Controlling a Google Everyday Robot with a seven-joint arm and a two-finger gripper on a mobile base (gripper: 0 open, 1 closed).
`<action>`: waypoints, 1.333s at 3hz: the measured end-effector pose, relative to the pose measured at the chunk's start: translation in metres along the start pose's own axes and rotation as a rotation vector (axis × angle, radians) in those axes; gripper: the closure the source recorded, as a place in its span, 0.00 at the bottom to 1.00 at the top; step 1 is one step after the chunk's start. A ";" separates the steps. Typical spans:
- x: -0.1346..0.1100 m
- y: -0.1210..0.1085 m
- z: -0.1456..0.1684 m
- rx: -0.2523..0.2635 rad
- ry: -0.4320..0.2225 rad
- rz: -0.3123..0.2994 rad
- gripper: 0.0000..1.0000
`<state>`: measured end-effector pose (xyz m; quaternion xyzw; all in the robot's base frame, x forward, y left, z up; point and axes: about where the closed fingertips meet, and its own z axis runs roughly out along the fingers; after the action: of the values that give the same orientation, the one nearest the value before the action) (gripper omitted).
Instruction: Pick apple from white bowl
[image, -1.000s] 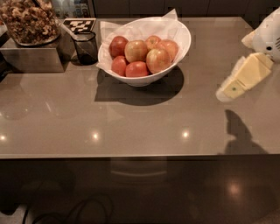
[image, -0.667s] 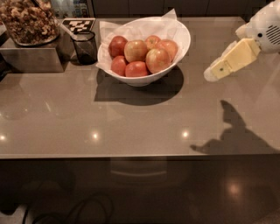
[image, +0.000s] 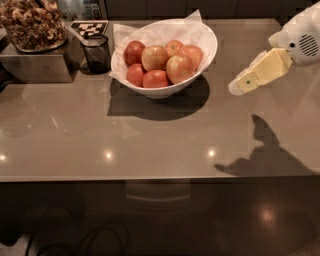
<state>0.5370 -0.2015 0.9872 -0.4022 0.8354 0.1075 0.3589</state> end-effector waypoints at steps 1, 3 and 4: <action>-0.022 0.007 0.032 0.007 -0.031 0.003 0.00; -0.068 0.018 0.076 0.030 -0.102 0.011 0.00; -0.069 0.018 0.076 0.032 -0.104 0.011 0.19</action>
Offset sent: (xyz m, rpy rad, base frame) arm 0.0685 0.1021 -0.0135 0.0942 -0.1010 -0.0369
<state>0.5917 -0.1133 0.9780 -0.3857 0.8194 0.1171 0.4075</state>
